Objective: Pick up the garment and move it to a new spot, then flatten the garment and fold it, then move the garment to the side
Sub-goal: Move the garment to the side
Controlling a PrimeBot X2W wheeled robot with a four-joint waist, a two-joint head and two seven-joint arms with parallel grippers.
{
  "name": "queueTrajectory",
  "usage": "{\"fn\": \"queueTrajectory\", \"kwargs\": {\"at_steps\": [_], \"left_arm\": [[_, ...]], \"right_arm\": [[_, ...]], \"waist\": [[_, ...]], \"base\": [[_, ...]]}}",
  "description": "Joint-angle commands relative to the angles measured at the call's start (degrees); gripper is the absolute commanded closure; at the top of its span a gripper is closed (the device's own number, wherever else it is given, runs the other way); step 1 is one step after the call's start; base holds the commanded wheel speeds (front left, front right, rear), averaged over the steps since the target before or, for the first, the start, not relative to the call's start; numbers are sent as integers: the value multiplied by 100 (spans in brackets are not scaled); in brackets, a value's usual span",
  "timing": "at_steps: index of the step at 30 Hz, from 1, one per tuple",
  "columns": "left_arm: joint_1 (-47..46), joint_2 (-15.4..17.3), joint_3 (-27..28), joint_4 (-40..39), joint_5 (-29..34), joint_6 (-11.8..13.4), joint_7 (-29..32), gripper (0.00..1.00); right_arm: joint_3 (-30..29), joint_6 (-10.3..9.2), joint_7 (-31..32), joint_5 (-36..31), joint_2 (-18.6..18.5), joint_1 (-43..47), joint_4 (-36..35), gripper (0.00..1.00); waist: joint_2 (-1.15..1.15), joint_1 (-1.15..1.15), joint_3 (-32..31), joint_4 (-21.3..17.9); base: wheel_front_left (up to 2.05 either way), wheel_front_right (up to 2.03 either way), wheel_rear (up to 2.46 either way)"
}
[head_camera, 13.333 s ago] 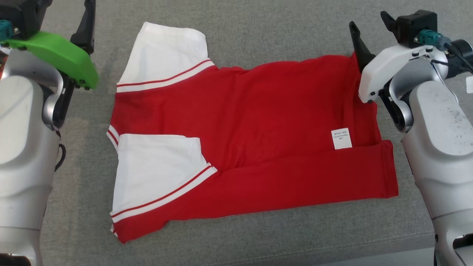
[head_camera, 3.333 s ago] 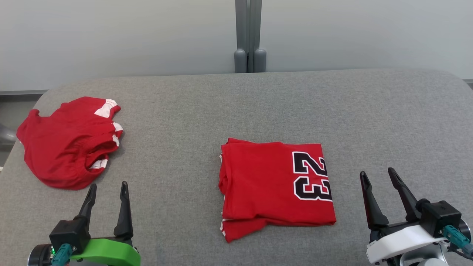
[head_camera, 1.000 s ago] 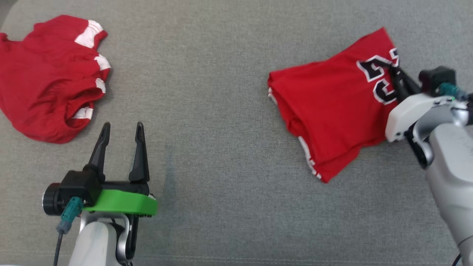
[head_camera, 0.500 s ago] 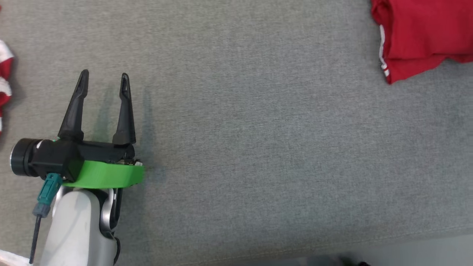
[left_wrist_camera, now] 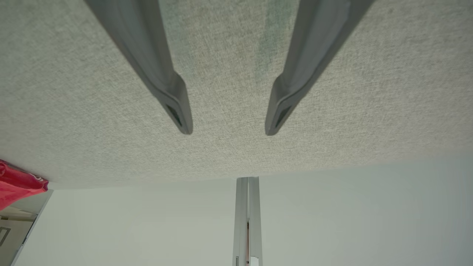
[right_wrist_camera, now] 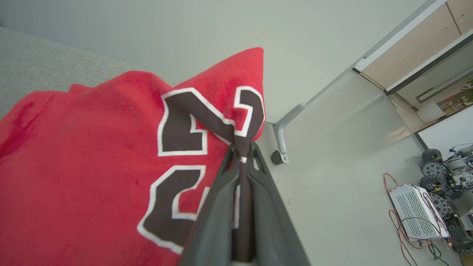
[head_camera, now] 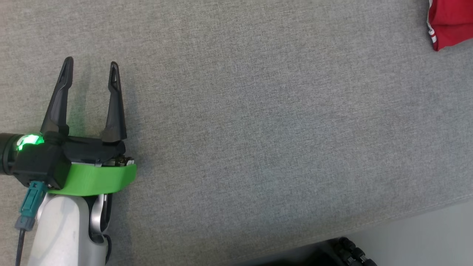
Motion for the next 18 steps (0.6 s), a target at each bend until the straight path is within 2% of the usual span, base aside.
{"fn": "queueTrajectory", "kwargs": {"at_steps": [1, 2, 4, 9, 18], "left_arm": [[63, 59, 34, -64, -6, 48, 8, 0], [73, 58, 33, -90, -12, 60, 5, 0], [78, 44, 19, -88, -30, 63, -6, 0], [79, -8, -15, 7, -83, 82, -57, 0], [402, -86, 142, 501, -293, 161, -195, 0]], "right_arm": [[62, -13, 30, -16, -12, -164, 46, 100], [102, -13, 46, -10, 5, -244, 110, 72], [157, -13, 36, -47, -6, -378, 236, 0], [290, -13, -303, -259, 9, -552, 410, 0], [645, -13, -1117, -170, 620, -407, 179, 0]], "waist": [[0, -1, 61, -42], [0, -1, 73, -44], [0, -1, 75, -28], [0, -1, -50, 49], [0, -1, -920, 160]], "base": [[0, 0, 0], [0, 0, 0], [0, 0, 0], [0, 0, 0], [0, 0, 0]]}}
